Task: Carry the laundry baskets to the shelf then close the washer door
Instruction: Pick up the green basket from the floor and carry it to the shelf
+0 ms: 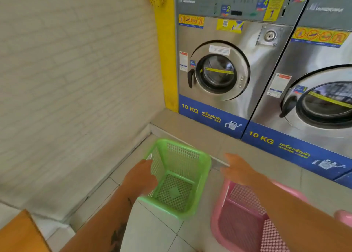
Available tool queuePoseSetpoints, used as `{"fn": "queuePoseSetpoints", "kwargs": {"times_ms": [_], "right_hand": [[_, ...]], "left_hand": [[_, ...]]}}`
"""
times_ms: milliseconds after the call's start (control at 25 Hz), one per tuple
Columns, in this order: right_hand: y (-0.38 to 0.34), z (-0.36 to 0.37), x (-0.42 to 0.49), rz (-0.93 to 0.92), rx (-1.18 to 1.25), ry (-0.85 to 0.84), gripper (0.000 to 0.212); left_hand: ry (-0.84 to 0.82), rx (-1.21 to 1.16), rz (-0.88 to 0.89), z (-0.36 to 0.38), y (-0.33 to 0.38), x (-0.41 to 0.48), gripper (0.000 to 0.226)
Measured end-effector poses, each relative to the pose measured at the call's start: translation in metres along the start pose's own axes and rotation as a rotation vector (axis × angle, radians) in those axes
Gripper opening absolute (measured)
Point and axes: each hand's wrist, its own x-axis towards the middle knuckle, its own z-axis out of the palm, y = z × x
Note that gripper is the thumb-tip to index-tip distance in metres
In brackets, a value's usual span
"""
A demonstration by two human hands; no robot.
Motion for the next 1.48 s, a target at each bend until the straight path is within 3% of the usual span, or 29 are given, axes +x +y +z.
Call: {"fn": "queuePoseSetpoints", "kwargs": {"times_ms": [200,320,480,680,880,1160,1480], "right_hand": [[-0.008,0.039,0.056,0.109,-0.018,-0.095,0.041],[-0.005,0.076,0.098,0.234,-0.030,-0.080,0.047],[0.022,0.152,0.161,0.366,0.032,-0.112,0.028],[0.035,0.230,0.231,0.431,-0.034,0.044,0.081],[0.052,0.287,0.273,0.483,-0.154,0.211,0.096],[0.050,0.237,0.291,0.376,-0.215,0.233,0.103],[-0.059,0.112,0.252,0.137,-0.246,0.207,0.098]], "left_hand": [[-0.101,0.114,-0.022,0.016,-0.040,0.079,0.065],[-0.157,0.204,-0.004,0.038,-0.065,0.141,0.063],[-0.159,0.267,0.086,0.088,-0.106,0.231,0.073],[-0.084,0.366,0.105,0.146,-0.162,0.328,0.089],[-0.108,0.336,0.159,0.189,-0.208,0.390,0.103],[-0.016,0.108,0.257,0.173,-0.203,0.414,0.098],[0.238,-0.031,0.130,0.020,-0.203,0.331,0.080]]}}
